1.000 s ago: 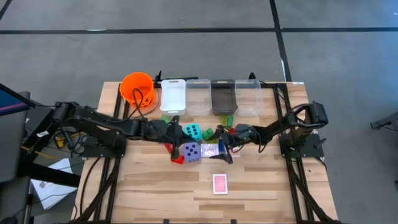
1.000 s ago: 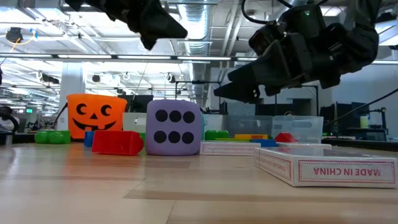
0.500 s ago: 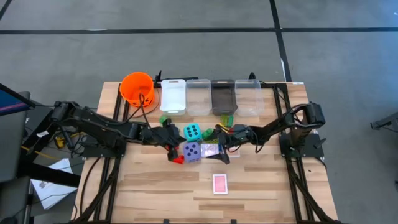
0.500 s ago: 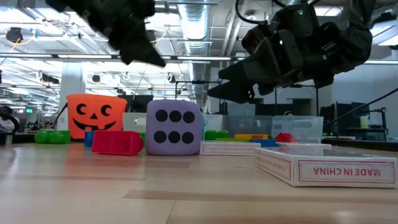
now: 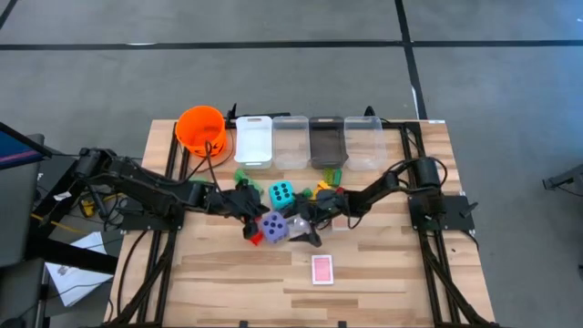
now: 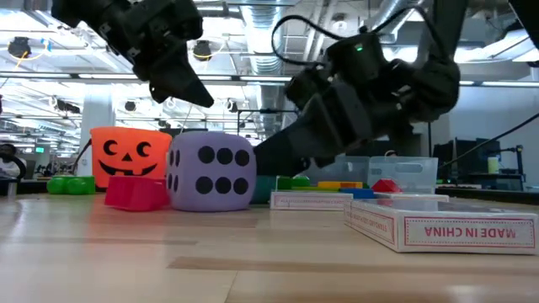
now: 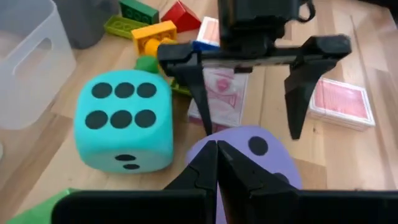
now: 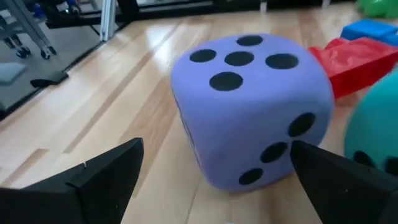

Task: Pick & Place Toys
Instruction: Put the purple dice into the left transparent bin

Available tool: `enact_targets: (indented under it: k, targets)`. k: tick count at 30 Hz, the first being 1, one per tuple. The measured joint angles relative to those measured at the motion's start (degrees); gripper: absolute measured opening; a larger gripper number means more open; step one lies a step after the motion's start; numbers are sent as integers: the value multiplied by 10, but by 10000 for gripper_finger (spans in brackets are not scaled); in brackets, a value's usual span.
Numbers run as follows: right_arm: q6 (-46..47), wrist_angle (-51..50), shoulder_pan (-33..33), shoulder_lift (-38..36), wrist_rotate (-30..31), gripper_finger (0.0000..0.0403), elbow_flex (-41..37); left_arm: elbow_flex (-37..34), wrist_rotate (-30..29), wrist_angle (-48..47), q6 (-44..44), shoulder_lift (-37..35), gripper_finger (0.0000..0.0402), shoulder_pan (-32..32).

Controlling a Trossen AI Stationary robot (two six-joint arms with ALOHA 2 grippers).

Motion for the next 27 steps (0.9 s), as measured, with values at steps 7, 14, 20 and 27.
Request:
enact_targets:
  k: [7, 14, 20, 27]
  targets:
    - [-12, -94, -9, 9, 0, 400, 43, 0, 40, -43, -14, -4, 0, -14]
    - [-16, -108, -14, 9, 0, 400, 48, 0, 106, -78, -80, -9, 0, -15]
    - [-18, -106, -16, 9, 0, 400, 48, 0, 115, -77, -88, 7, 0, -18]
    - [-35, -100, -17, 9, 3, 400, 48, 3, 140, -67, -90, 58, 0, -18]
